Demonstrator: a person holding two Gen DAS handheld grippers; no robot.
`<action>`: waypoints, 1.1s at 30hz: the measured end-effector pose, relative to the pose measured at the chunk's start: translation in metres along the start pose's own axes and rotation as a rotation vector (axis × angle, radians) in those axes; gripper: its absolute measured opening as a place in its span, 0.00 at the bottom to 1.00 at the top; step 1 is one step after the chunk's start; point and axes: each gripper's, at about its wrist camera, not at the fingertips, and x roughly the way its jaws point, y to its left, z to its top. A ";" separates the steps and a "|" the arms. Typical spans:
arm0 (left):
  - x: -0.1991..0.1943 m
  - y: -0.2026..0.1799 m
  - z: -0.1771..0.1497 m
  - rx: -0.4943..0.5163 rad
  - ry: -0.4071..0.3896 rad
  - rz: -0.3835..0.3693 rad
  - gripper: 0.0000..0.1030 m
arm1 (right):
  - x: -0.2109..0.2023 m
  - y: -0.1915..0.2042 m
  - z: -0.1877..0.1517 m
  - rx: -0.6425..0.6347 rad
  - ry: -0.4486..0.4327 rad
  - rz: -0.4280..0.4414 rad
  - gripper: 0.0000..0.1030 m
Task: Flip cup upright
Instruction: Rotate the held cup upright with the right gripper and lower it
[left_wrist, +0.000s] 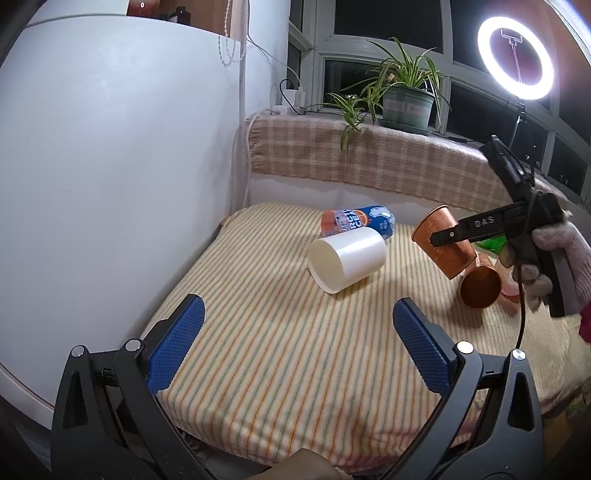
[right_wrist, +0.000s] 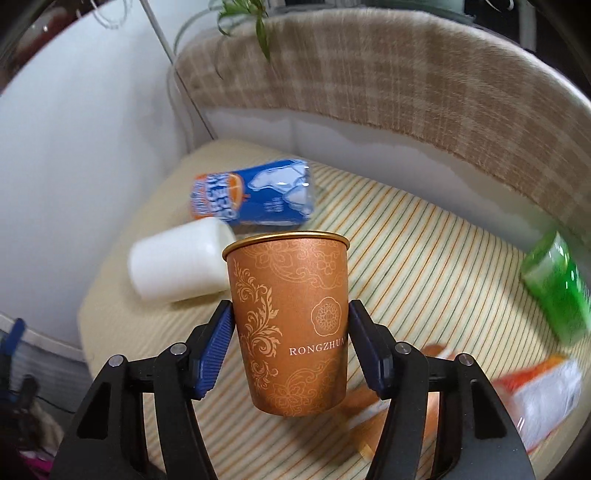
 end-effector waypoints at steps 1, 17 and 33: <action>0.001 0.000 0.001 -0.002 0.004 -0.006 1.00 | -0.005 0.003 -0.004 0.011 -0.007 0.011 0.60; 0.027 -0.020 0.004 -0.036 0.151 -0.239 1.00 | -0.031 0.013 -0.113 0.375 -0.008 0.106 0.60; 0.049 -0.031 -0.001 -0.086 0.276 -0.345 1.00 | -0.024 0.004 -0.136 0.426 -0.006 0.088 0.69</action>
